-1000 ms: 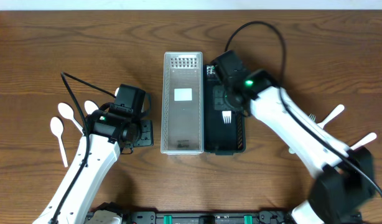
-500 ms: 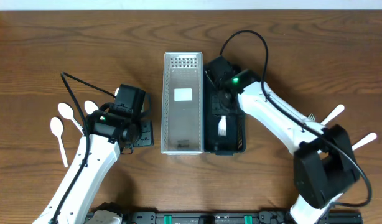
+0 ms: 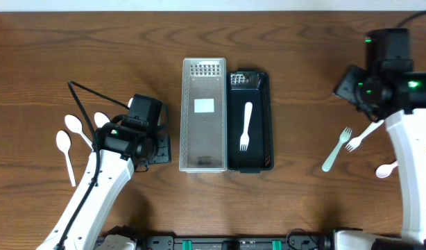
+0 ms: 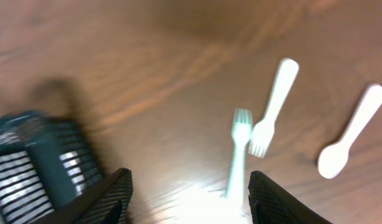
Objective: Pack container
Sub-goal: 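Return the right gripper to the remaining forks on the right, then grasp a second white fork with the right gripper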
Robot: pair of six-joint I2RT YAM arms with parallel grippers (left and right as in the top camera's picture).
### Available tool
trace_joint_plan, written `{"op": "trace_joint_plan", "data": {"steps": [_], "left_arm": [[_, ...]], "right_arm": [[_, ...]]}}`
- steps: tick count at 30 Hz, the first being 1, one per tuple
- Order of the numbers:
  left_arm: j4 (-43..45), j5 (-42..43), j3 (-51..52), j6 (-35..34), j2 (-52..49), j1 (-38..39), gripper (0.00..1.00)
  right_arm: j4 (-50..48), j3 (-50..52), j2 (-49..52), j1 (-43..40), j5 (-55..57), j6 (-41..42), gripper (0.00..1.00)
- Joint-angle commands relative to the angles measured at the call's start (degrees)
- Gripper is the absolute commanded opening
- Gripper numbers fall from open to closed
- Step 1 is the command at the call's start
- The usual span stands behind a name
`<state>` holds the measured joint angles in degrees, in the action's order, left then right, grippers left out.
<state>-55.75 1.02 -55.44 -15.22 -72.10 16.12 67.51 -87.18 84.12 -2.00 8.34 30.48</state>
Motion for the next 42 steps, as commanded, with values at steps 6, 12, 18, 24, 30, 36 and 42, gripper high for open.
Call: {"op": "trace_joint_plan", "data": {"steps": [6,12,18,24,30,36,42], "left_arm": [[-0.3,-0.9,-1.3,0.1,0.6,-0.3,0.6],[-0.3,-0.9,-1.3,0.1,0.6,-0.3,0.6],[-0.3,-0.9,-1.3,0.1,0.6,-0.3,0.6],[-0.3,-0.9,-1.3,0.1,0.6,-0.3,0.6],[-0.3,-0.9,-1.3,0.1,0.6,-0.3,0.6],[-0.3,-0.9,-1.3,0.1,0.6,-0.3,0.6],[-0.3,-0.9,-1.3,0.1,0.6,-0.3,0.6]], "right_arm": [[-9.4,13.5,7.6,-8.6,-5.2,-7.6,0.67],[-14.7,17.7,15.0,-10.1,-5.7,-9.6,0.68],[-16.3,17.7,21.4,-10.4,-5.7,-10.4,0.67],[-17.2,17.8,23.2,-10.4,-5.8,-10.4,0.68],[-19.3,19.6,23.2,-10.4,-5.8,-10.4,0.68],[-20.4,20.9,23.2,-10.4,-5.8,-10.4,0.68],[-21.5,21.5,23.2,-10.5,-5.8,-10.4,0.69]]}}
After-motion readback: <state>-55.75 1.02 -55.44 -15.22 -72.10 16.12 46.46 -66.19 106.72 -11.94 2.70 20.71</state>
